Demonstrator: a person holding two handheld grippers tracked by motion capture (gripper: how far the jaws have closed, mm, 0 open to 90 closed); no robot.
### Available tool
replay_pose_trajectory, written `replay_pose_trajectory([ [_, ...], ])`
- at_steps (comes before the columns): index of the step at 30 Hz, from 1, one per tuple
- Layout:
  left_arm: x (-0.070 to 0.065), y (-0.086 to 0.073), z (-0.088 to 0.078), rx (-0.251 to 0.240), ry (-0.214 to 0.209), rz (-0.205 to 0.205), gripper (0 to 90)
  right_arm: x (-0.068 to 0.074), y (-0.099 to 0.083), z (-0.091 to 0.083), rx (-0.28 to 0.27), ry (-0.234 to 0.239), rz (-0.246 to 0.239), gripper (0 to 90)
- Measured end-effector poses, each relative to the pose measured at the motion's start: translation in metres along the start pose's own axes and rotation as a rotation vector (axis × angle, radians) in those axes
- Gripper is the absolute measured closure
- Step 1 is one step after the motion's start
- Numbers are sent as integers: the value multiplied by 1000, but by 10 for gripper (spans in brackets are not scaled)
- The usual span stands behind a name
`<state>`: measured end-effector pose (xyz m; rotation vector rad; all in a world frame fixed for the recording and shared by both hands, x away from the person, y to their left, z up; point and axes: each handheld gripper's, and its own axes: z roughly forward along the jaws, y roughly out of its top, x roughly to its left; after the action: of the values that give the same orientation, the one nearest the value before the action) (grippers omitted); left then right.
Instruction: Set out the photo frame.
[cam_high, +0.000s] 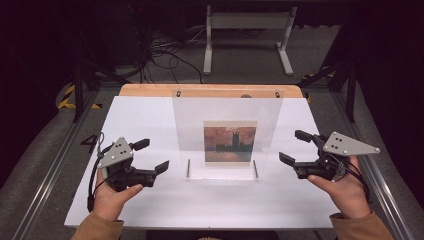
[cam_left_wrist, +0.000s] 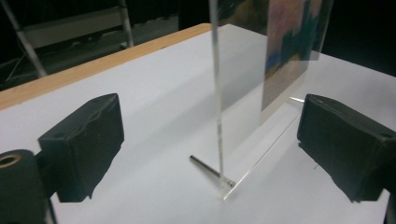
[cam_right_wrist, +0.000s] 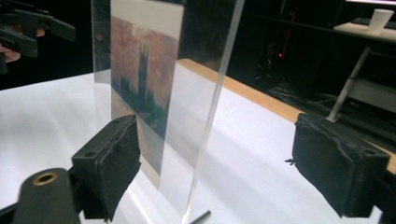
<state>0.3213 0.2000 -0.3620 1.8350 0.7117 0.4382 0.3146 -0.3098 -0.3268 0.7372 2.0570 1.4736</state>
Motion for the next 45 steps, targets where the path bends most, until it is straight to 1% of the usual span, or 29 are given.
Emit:
replay_pose_trajectory([
  [1,2,-4,-2,-2,8,-4,62,-1,-2,-1,5,-2,2,147],
  [4,6,-13,-4,-5,10,-17,62,-3,-10,-3,21,-7,19,146],
  [5,7,-19,-6,6,22,-10,59,-4,-16,-5,30,-14,28,145],
  [6,7,-19,-6,6,22,-10,58,-5,-19,-5,35,-19,32,145],
  [7,10,-26,-8,6,26,-8,58,-7,-22,-6,40,-21,37,145],
  [8,10,-26,-8,6,26,-8,58,-7,-22,-6,40,-21,37,145],
  [9,13,-32,-10,8,30,-11,58,-8,-28,-6,53,-33,49,145],
  [10,13,-32,-10,8,30,-11,58,-8,-28,-6,53,-33,49,145],
  [11,14,-36,-10,1,34,-20,58,-10,-34,-7,65,-34,60,145],
  [13,16,-41,-11,2,39,-18,58,-10,-37,-6,67,-32,62,145],
  [15,20,-51,-10,-3,37,-40,63,-10,-46,-4,79,-22,58,144],
  [16,20,-51,-10,-3,37,-40,64,-9,-49,-4,82,-20,61,143],
  [17,22,-57,-10,-1,37,-39,65,-10,-53,-3,84,-20,67,143],
  [18,22,-57,-10,-1,37,-39,65,-10,-56,-2,86,-21,71,143],
  [21,24,-66,-8,-10,35,-46,65,-11,-63,0,88,-22,84,144],
  [23,27,-74,-5,0,36,-54,62,-12,-74,3,93,-16,102,146],
  [24,28,-77,-3,6,36,-61,62,-12,-76,3,92,-11,109,146],
  [25,29,-81,-2,5,34,-78,62,-12,-80,4,90,-7,119,146],
  [26,29,-81,-2,5,34,-78,62,-12,-80,4,90,-7,119,146],
  [27,31,-86,-1,7,28,-95,62,-12,-83,5,92,-7,123,146],
  [28,32,-88,0,10,30,-102,62,-12,-88,7,90,-6,128,146],
  [29,34,-93,1,10,20,-123,62,-12,-90,7,89,-5,131,146],
  [30,34,-95,2,13,22,-129,62,-11,-95,9,92,-2,140,145],
  [34,32,-99,2,15,24,-123,62,-7,-107,14,100,12,134,145],
  [37,29,-101,4,26,30,-110,63,-4,-115,17,132,26,131,145],
  [38,28,-102,6,33,20,-111,63,-4,-117,18,136,26,132,145],
  [41,26,-103,10,59,17,-94,63,-2,-121,22,178,22,119,145],
  [42,25,-103,11,62,11,-97,63,-1,-122,23,196,18,116,145],
  [45,24,-103,13,76,16,-80,65,0,-126,27,233,23,116,146],
])
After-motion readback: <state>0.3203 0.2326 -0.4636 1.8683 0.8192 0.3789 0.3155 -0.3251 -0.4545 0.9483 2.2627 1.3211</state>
